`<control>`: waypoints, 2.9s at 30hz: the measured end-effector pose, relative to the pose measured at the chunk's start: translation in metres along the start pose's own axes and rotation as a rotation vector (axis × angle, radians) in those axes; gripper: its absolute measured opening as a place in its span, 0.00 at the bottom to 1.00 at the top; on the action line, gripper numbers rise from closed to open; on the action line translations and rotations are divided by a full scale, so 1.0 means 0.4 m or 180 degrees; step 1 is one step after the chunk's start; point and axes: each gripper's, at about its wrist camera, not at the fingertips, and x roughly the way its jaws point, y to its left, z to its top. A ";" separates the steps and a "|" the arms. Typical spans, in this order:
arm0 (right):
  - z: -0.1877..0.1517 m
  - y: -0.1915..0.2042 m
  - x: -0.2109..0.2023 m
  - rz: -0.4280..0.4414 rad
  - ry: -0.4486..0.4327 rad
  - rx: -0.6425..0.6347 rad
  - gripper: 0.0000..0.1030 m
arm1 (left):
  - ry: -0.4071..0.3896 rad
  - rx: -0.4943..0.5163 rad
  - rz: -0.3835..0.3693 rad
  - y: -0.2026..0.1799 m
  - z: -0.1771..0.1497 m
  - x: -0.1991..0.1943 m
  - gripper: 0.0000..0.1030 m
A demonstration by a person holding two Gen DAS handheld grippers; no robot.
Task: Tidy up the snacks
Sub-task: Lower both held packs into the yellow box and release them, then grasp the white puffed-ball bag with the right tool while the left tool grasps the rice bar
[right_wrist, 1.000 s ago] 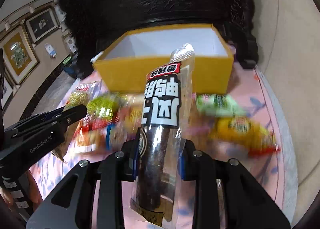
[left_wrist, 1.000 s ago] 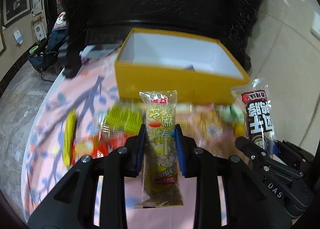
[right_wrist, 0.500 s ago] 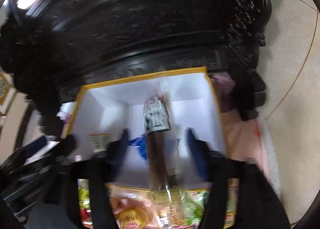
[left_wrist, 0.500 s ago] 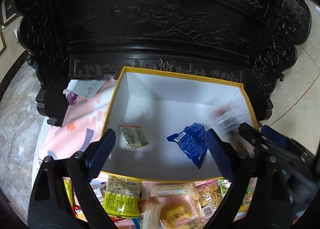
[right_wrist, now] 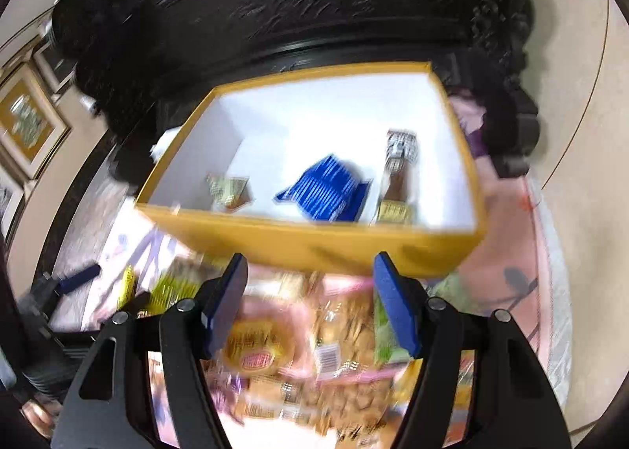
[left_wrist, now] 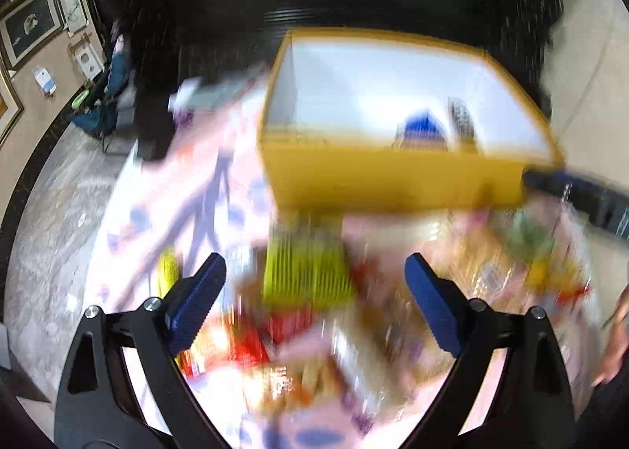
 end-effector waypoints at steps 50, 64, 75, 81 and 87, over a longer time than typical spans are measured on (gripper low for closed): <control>-0.472 -0.185 -0.024 -0.0623 0.0100 0.0578 0.61 | 0.0027 0.0213 0.0252 -0.142 -0.208 0.084 0.91; -0.390 -0.001 0.074 0.0007 0.0294 0.0130 0.41 | -0.0042 0.0300 0.0462 -0.055 -0.243 0.079 0.91; -0.408 0.022 0.070 0.0052 0.0378 0.0104 0.41 | -0.0085 0.0267 0.0347 -0.020 -0.242 0.056 0.67; -0.424 0.014 0.060 0.0076 0.0360 0.0133 0.41 | -0.0072 0.0152 0.0119 -0.027 -0.260 0.039 0.17; -0.395 0.032 0.081 -0.0024 0.0434 0.0053 0.44 | 0.0129 0.0356 0.0295 -0.047 -0.262 0.086 0.58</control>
